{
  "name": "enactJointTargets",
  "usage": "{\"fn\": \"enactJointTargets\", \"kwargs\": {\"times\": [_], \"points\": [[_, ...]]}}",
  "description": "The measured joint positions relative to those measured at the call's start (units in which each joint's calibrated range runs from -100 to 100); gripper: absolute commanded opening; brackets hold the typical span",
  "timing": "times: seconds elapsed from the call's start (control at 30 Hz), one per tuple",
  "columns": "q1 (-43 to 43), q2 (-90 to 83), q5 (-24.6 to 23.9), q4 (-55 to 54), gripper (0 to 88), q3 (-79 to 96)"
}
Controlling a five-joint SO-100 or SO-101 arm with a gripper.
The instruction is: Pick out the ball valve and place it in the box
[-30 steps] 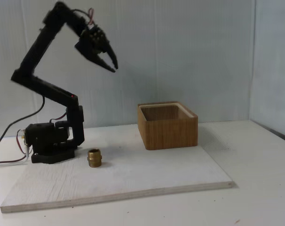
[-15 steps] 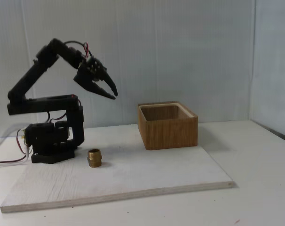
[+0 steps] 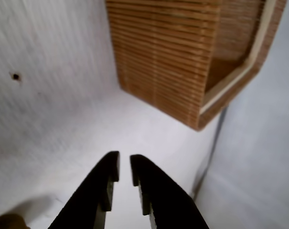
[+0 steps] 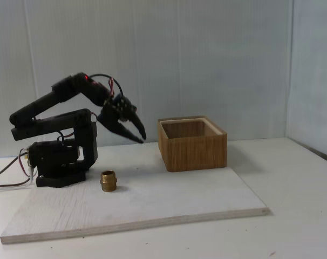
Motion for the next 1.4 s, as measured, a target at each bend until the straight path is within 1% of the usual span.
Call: {"fn": "enactJointTargets", "kwargs": {"times": [0.3, 0.47, 1.4], "points": [[0.3, -1.6, 0.1, -0.7, 0.8, 8.9], [0.3, -1.5, 0.2, -4.1, 0.8, 14.3], [0.3, -1.5, 0.2, -3.3, 0.9, 14.3]]}}
